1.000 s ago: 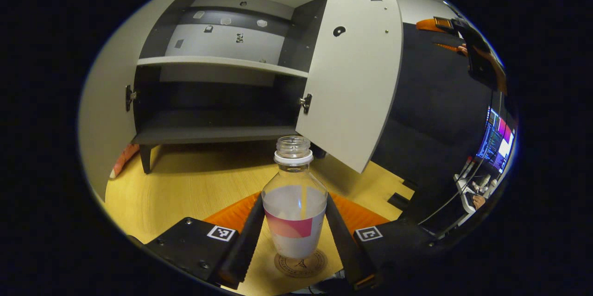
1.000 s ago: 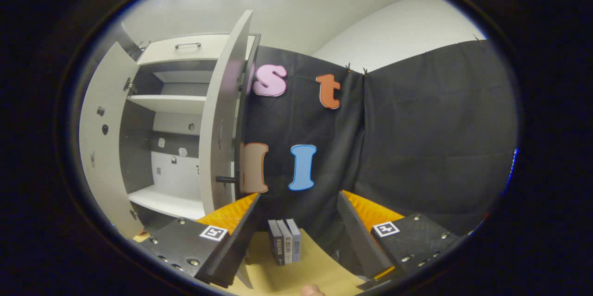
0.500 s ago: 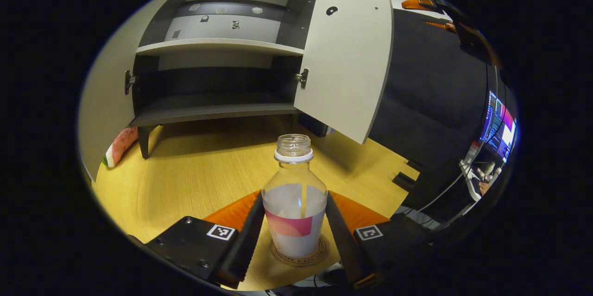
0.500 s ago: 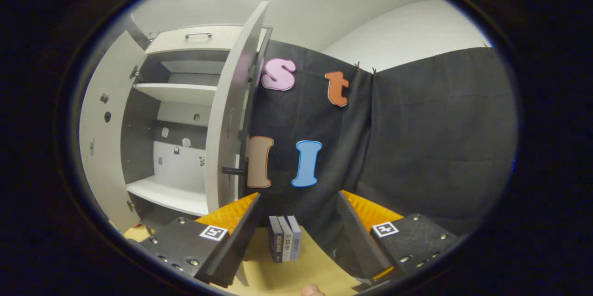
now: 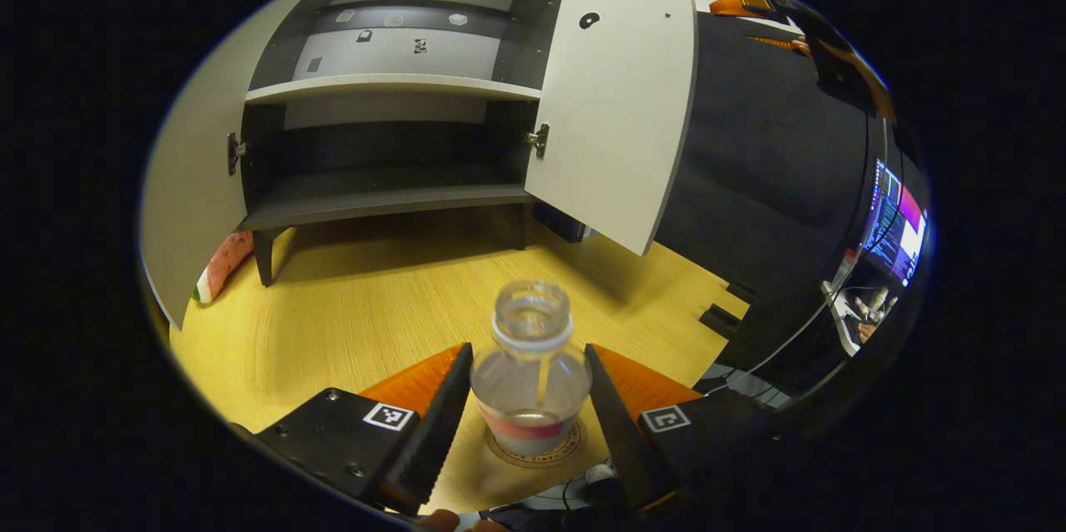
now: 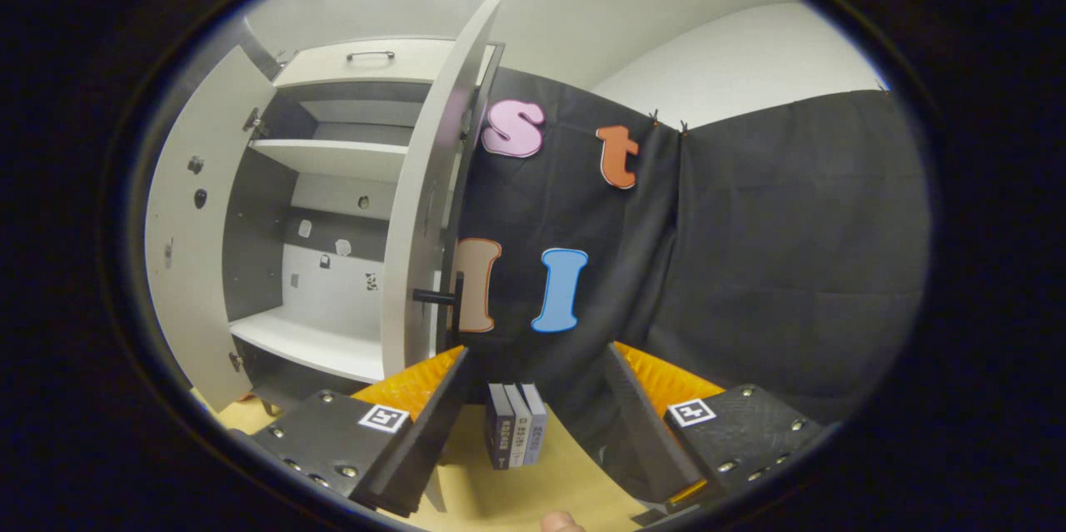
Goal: Grasp the bottle in the cabinet with the left hand and place it on the coaster, then close the right door with the right hand and the left door with the left hand.
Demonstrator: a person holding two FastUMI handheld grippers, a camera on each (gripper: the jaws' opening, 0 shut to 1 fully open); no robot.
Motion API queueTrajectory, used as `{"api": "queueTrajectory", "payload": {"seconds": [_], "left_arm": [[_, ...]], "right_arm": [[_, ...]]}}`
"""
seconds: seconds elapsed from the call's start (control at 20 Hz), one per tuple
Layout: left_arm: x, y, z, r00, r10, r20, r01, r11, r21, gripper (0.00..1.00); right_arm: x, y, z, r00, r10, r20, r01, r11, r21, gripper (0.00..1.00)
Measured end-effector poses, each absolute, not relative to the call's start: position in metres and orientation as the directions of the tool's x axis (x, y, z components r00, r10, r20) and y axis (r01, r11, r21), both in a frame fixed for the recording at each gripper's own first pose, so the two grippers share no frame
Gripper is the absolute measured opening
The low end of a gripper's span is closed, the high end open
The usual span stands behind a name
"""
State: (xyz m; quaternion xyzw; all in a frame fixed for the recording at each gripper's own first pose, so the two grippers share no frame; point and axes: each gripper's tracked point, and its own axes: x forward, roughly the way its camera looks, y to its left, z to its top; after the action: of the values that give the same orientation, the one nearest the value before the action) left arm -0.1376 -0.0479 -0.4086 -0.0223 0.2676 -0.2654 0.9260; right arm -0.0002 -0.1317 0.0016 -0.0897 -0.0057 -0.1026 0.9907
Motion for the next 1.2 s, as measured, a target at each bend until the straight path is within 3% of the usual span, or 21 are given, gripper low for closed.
{"api": "queueTrajectory", "payload": {"seconds": [0.1, 0.2, 0.25, 0.65, 1.1, 1.2], "left_arm": [[-0.137, -0.05, -0.407, 0.71, -0.506, -0.489, 0.485, 0.856, -0.182, 0.9], [-0.136, -0.051, -0.405, 0.706, -0.508, -0.494, 0.491, 0.853, -0.176, 0.9], [-0.137, -0.052, -0.405, 0.704, -0.511, -0.493, 0.496, 0.851, -0.173, 0.9], [-0.131, -0.06, -0.381, 0.7, -0.53, -0.479, 0.518, 0.838, -0.171, 0.9], [-0.087, -0.061, -0.293, 0.787, -0.484, -0.383, 0.49, 0.867, -0.089, 0.9], [-0.074, -0.061, -0.265, 0.809, -0.465, -0.358, 0.482, 0.875, -0.049, 0.9]], "right_arm": [[0.0, -0.132, 0.001, 0.979, -0.203, 0.032, 0.205, 0.963, -0.177, 1.0], [-0.001, -0.134, 0.001, 0.978, -0.205, 0.034, 0.208, 0.962, -0.177, 0.94], [0.0, -0.135, 0.0, 0.978, -0.206, 0.032, 0.208, 0.962, -0.175, 0.98], [0.005, -0.139, -0.007, 0.977, -0.212, 0.021, 0.212, 0.964, -0.16, 0.98], [0.01, -0.141, -0.004, 0.977, -0.208, 0.033, 0.211, 0.966, -0.147, 0.98], [0.011, -0.142, -0.003, 0.977, -0.209, 0.035, 0.212, 0.968, -0.136, 0.94]]}}
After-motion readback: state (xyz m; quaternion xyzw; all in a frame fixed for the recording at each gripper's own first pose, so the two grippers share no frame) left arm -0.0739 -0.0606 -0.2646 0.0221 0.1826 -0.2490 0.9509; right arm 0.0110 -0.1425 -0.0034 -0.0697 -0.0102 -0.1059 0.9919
